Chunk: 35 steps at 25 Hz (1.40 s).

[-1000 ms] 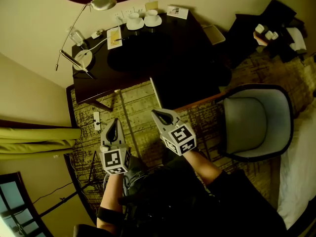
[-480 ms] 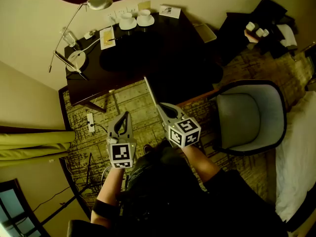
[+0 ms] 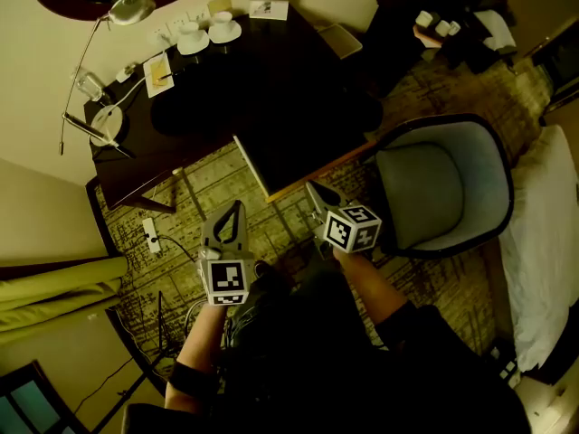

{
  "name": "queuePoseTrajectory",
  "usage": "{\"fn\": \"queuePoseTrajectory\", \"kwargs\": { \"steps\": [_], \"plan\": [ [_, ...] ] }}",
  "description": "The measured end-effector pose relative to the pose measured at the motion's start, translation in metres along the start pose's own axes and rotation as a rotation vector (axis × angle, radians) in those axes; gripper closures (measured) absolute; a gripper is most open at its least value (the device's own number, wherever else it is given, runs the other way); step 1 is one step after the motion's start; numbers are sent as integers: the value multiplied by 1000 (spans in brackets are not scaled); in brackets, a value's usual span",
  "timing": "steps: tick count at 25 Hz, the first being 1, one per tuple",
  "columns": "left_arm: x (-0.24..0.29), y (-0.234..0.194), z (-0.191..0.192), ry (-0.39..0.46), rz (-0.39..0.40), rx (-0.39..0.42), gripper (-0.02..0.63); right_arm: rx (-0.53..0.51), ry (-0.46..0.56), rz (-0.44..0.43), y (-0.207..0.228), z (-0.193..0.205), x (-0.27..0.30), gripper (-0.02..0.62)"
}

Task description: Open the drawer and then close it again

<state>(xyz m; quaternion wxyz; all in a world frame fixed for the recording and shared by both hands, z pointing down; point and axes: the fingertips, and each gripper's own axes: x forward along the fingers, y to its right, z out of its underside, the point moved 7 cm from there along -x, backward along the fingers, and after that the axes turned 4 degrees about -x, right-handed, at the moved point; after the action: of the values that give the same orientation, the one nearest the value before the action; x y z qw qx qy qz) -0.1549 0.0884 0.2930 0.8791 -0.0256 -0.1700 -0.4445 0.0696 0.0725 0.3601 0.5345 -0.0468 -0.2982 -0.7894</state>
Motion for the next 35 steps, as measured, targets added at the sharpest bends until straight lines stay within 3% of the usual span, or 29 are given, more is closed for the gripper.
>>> {"fn": "queuePoseTrajectory", "kwargs": {
  "steps": [3,8,16,22,35],
  "plan": [
    [23,20,1,2,42,34,601,85,-1,43,40,11,-8,592],
    [64,53,2,-24,31,-5,600,243,-17,49,109,30,-9,592],
    [149,129,10,-97,46,71,600,342,-112,-4,208,59,-2,594],
    [213,177,10,-158,1,99,600,460,-111,-32,276,88,11,594],
    [313,211,82,-250,-9,103,600,509,-209,-110,361,162,78,594]
  ]
}}
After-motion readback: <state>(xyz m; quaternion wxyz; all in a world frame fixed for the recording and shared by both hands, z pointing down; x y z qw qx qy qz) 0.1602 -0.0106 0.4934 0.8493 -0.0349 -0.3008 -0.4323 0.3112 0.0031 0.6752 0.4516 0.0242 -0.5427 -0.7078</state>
